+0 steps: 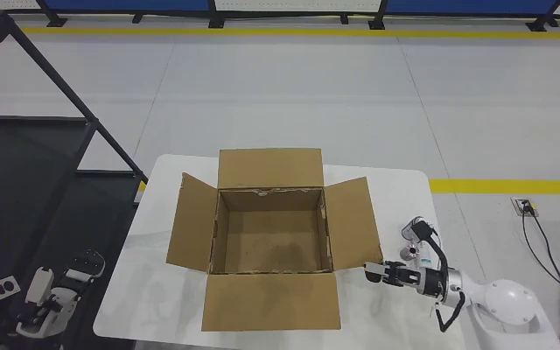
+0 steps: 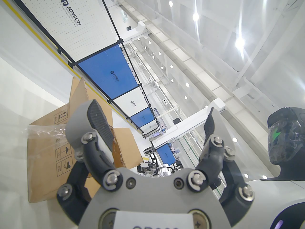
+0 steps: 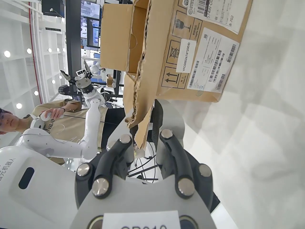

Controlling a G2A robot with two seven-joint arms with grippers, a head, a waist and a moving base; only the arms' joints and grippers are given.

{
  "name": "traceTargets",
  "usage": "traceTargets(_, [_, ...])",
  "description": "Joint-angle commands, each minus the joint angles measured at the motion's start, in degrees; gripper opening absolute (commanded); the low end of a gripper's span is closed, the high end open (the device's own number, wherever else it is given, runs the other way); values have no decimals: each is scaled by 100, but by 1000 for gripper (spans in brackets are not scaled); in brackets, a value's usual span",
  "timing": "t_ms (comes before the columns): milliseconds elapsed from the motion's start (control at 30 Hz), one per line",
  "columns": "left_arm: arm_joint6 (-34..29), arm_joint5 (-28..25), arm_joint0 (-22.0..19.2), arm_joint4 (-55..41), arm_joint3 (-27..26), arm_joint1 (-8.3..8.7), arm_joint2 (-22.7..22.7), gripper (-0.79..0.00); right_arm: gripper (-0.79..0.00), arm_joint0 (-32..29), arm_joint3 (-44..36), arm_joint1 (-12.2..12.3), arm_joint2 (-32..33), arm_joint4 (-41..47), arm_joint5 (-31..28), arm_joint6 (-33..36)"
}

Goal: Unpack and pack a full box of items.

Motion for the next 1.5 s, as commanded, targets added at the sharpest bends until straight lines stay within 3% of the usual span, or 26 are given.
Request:
traceTargets(0, [0, 0, 0, 0, 0, 0, 0, 0, -680, -16, -16, 9, -26, 43, -34, -24])
traceTargets(33, [0, 0, 0, 0, 0, 0, 0, 0, -714, -23, -20, 14, -33, 56, -55, -56])
traceTargets(100, [0, 0, 0, 0, 0, 0, 0, 0, -705, -44, -30, 25, -24, 20, -82, -192])
traceTargets(133, [0, 0, 0, 0, 0, 0, 0, 0, -659, -59, -47, 30, -30, 2, -72, -246])
traceTargets(167, [0, 0, 0, 0, 0, 0, 0, 0, -542, -62, -61, 37, -20, -8, -49, -295])
traceTargets(200, [0, 0, 0, 0, 0, 0, 0, 0, -517, -66, -70, 46, 4, -25, -21, -345])
traceTargets(500, [0, 0, 0, 0, 0, 0, 0, 0, -431, -90, -93, 118, 151, 145, 174, -494])
traceTargets(733, [0, 0, 0, 0, 0, 0, 0, 0, -560, -95, -44, 154, 207, 328, 145, -668])
traceTargets(800, [0, 0, 0, 0, 0, 0, 0, 0, -699, -90, -39, 165, 195, 332, 153, -690])
traceTargets(867, [0, 0, 0, 0, 0, 0, 0, 0, -785, -89, -32, 174, 170, 340, 159, -693])
traceTargets(1233, [0, 0, 0, 0, 0, 0, 0, 0, -785, -184, -103, 221, 20, 295, 142, -754])
traceTargets(1267, [0, 0, 0, 0, 0, 0, 0, 0, -767, -193, -111, 226, 18, 284, 138, -777])
traceTargets(1300, [0, 0, 0, 0, 0, 0, 0, 0, -419, -204, -118, 231, 20, 274, 146, -808])
traceTargets(1333, [0, 0, 0, 0, 0, 0, 0, 0, 0, -218, -132, 237, 31, 272, 146, -821])
traceTargets(1467, [0, 0, 0, 0, 0, 0, 0, 0, 0, -386, -155, 281, 345, 453, -101, -913])
